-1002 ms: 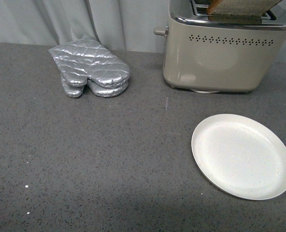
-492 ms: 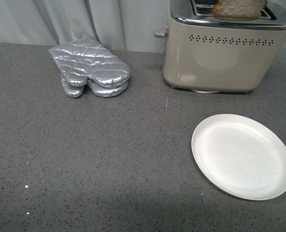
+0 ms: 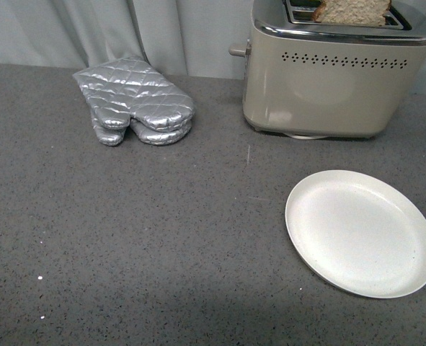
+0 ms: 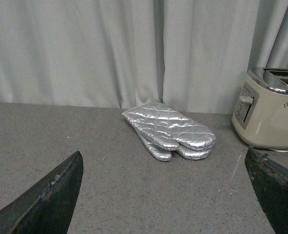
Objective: Put bread into toaster
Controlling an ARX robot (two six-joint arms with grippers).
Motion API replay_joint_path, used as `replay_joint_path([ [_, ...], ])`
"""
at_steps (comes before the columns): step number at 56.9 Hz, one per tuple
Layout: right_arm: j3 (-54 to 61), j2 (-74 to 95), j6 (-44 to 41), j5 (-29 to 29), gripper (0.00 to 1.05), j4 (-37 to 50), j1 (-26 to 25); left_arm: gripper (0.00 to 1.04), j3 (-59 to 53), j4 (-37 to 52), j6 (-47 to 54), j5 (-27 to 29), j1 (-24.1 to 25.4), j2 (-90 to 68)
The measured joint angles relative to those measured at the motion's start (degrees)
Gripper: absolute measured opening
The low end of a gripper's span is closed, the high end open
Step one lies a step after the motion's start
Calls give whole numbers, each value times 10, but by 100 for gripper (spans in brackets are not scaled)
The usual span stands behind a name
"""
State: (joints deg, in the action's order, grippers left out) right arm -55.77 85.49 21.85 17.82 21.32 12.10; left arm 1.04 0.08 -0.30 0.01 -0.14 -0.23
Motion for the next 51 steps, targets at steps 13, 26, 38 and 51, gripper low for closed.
replay_joint_path([
  [13,194,-117,-170,-55,86,125,-23,98,0,0,0,0,0,0],
  [26,348,-213,-211,-114,43,214,-57,98,0,0,0,0,0,0],
  [38,431,-294,-218,-136,0,217,-78,98,0,0,0,0,0,0],
  [51,477,-361,-217,-174,0,196,-120,98,0,0,0,0,0,0],
])
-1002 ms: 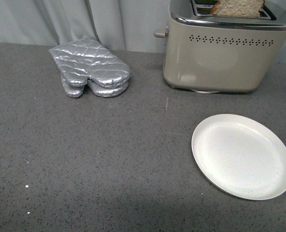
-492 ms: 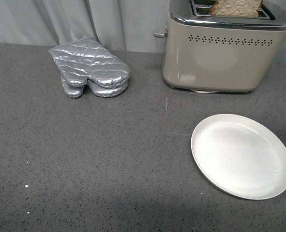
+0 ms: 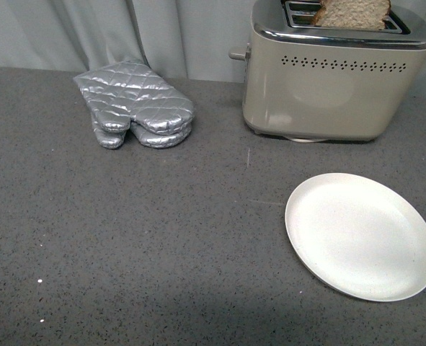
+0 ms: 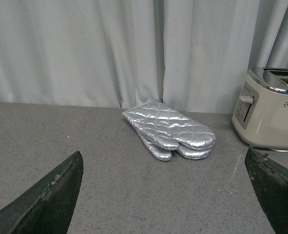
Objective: Put bread into toaster
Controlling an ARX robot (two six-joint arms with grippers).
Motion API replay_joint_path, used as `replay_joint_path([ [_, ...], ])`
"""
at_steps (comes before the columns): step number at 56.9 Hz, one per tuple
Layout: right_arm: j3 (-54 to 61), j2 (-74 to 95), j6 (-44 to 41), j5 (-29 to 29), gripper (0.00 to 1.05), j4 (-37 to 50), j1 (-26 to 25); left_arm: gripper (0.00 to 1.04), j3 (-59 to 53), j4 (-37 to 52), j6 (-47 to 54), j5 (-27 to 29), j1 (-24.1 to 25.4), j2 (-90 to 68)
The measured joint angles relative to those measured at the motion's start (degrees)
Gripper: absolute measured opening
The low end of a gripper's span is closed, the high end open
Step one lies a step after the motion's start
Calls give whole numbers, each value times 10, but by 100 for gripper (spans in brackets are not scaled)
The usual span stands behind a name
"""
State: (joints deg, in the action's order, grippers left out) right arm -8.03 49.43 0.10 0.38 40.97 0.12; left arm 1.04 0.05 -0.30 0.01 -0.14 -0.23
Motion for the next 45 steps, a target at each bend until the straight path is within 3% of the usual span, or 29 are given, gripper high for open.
replay_joint_path([
  [28,74,-151,0,-3,0,-72,0,98,0,0,0,0,0,0],
  [45,78,-267,0,-3,0,-182,0,98,0,0,0,0,0,0],
])
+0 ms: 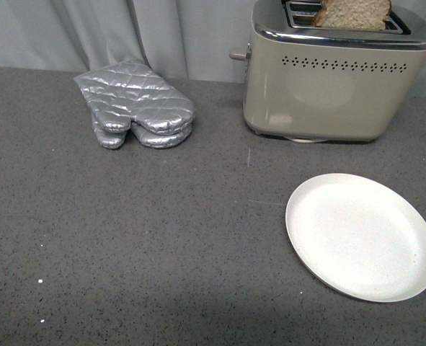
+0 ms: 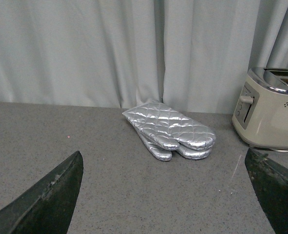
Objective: Put bread into toaster
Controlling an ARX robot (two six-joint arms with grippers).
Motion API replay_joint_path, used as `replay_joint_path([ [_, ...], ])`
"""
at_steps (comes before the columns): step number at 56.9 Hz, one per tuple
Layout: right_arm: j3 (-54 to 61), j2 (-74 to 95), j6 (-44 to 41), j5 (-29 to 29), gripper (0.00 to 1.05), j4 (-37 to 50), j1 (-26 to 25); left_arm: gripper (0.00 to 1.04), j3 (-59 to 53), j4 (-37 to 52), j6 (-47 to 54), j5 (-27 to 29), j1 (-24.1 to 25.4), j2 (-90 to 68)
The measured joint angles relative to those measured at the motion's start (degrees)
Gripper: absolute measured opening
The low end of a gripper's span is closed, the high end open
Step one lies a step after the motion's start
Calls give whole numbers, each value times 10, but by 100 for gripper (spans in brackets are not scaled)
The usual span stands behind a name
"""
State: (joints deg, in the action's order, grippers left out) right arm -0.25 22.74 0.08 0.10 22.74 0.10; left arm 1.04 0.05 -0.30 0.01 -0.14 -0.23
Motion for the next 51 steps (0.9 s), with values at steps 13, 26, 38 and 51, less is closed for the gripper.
replay_joint_path([
  [13,0,-68,0,0,0,-66,0,98,0,0,0,0,0,0],
  [26,0,-110,0,0,0,-108,0,98,0,0,0,0,0,0],
  [38,0,-181,0,0,0,-197,0,98,0,0,0,0,0,0],
  [51,0,-224,-1,0,1,-226,0,98,0,0,0,0,0,0],
])
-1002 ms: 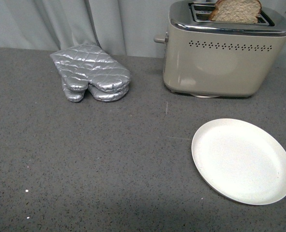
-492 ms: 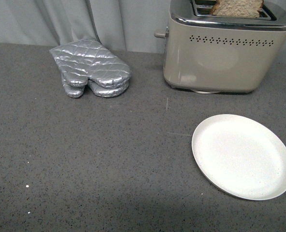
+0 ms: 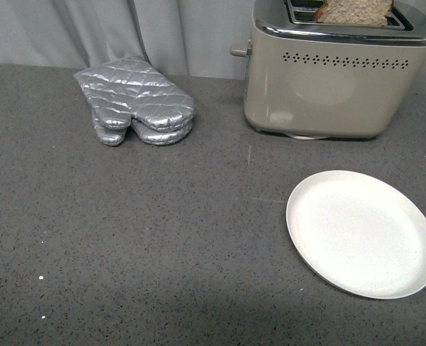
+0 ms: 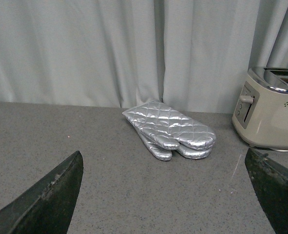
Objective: Put bread into toaster
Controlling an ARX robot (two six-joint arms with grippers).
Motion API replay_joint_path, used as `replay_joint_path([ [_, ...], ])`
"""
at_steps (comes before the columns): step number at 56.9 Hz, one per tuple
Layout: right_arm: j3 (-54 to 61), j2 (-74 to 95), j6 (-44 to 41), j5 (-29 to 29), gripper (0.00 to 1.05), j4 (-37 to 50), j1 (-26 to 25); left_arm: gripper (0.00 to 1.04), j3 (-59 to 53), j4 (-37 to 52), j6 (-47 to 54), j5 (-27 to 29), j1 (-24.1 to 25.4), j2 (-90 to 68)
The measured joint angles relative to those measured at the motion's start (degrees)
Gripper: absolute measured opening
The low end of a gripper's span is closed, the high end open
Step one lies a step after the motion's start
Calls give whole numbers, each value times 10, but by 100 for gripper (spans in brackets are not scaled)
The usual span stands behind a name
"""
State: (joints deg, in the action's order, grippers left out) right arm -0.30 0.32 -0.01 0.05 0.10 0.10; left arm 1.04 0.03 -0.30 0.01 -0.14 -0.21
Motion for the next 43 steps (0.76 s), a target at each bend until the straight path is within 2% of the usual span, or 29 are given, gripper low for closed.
replay_joint_path([
  [16,0,-1,0,0,48,0,0,98,0,0,0,0,0,0],
  [19,0,-1,0,0,63,0,0,98,0,0,0,0,0,0],
  [22,0,-1,0,0,72,0,0,98,0,0,0,0,0,0],
  [27,0,-1,0,0,93,0,0,98,0,0,0,0,0,0],
  [29,0,-1,1,0,97,0,0,98,0,0,0,0,0,0],
  [43,0,-1,1,0,95,0,0,98,0,0,0,0,0,0],
])
